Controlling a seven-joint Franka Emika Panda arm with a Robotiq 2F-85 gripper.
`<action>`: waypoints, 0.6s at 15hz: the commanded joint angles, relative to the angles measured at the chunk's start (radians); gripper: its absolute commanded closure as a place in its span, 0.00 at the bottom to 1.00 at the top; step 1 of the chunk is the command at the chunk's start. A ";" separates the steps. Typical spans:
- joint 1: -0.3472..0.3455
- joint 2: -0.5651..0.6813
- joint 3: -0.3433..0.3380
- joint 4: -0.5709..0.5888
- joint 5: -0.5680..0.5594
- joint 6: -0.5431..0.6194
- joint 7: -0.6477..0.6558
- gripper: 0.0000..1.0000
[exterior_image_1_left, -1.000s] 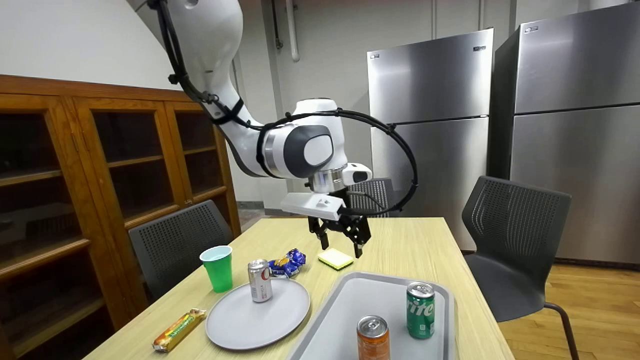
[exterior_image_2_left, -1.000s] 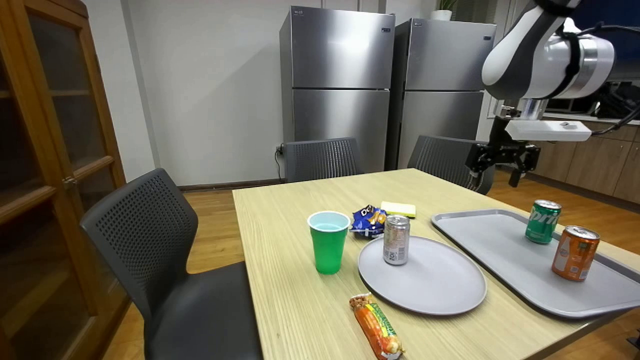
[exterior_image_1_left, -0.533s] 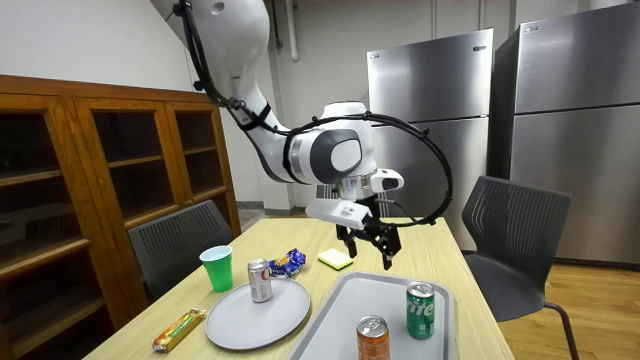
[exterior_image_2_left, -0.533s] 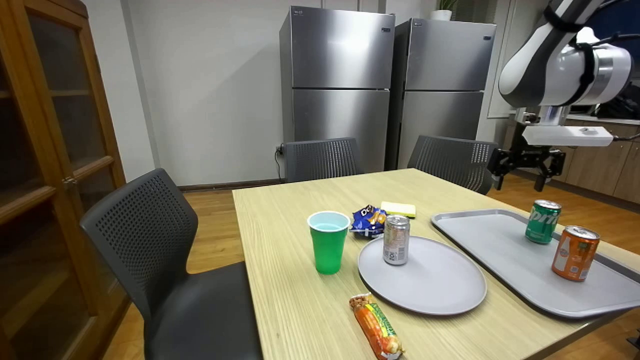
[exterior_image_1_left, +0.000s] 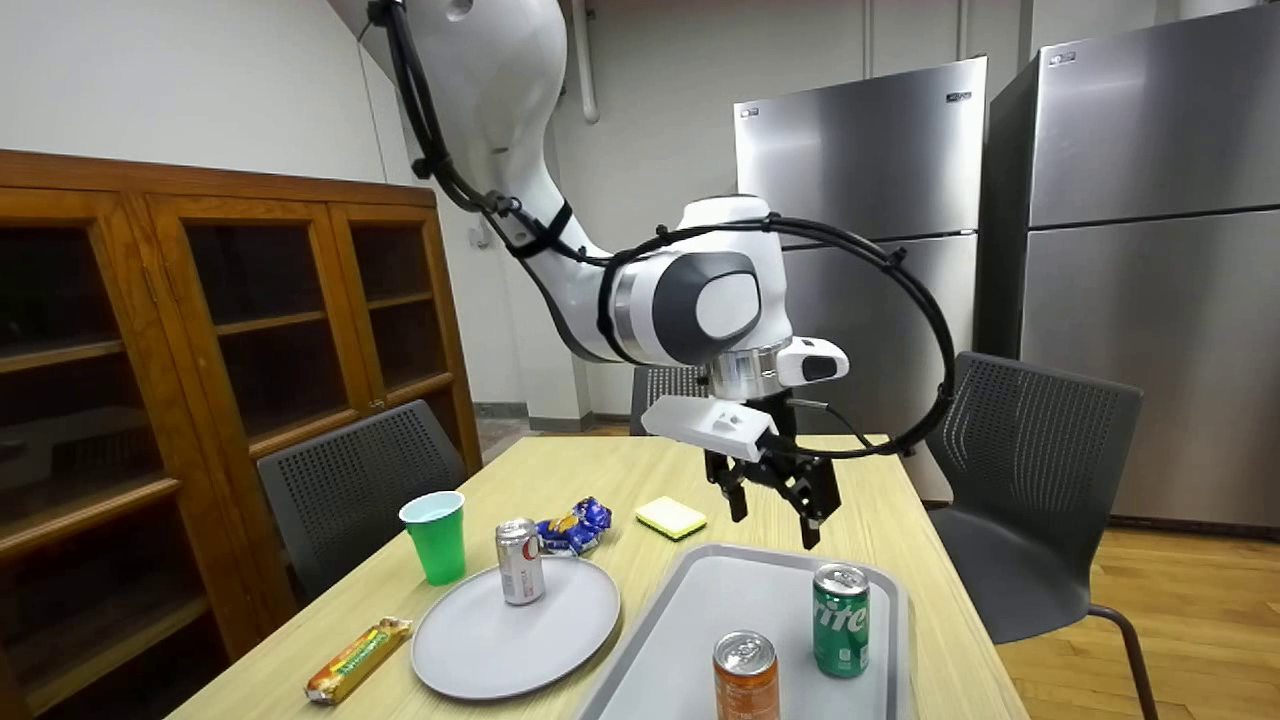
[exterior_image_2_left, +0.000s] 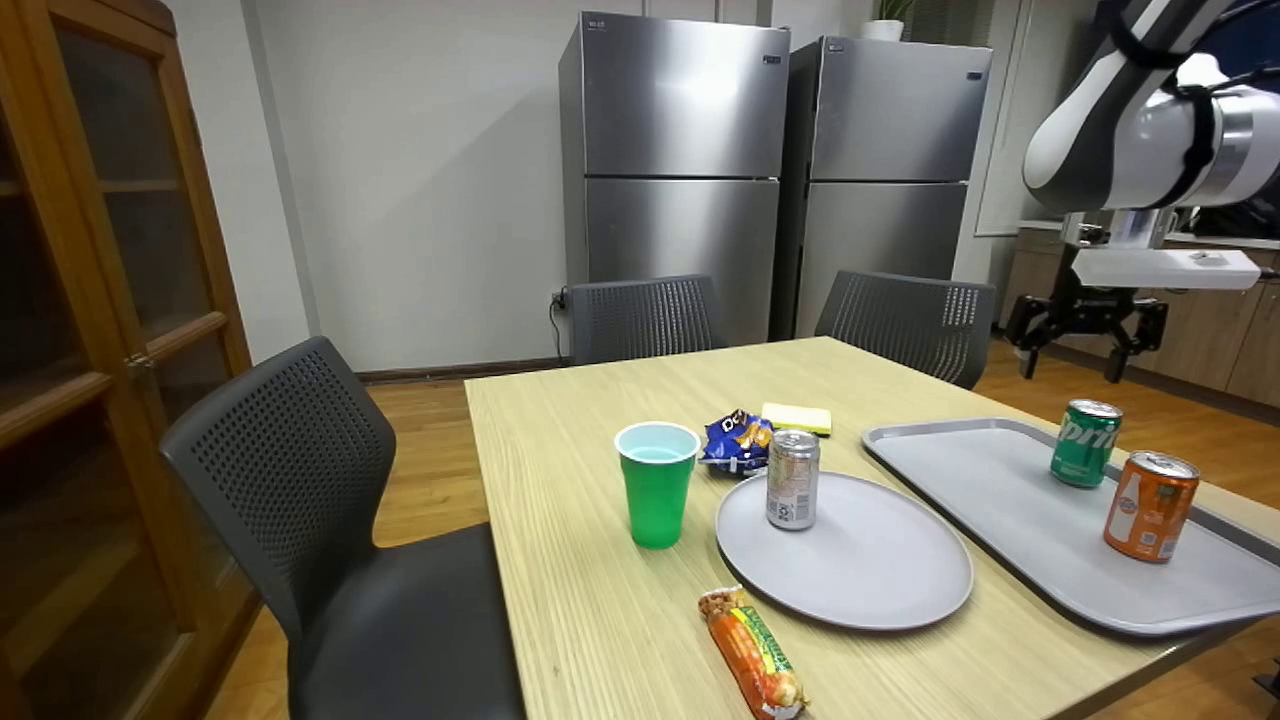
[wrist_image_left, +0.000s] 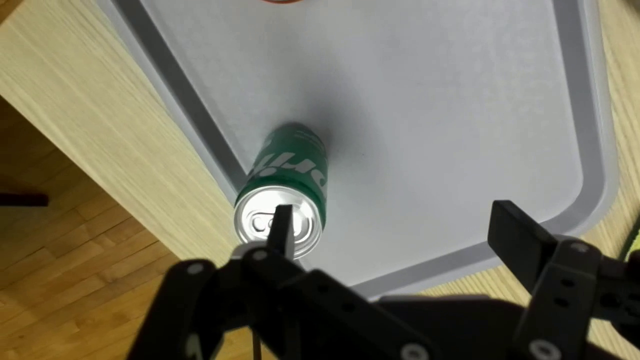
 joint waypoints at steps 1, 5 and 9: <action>-0.034 0.006 0.002 0.034 0.007 -0.040 0.015 0.00; -0.061 0.029 0.001 0.052 0.019 -0.041 0.015 0.00; -0.067 0.072 -0.009 0.079 0.007 -0.029 0.042 0.00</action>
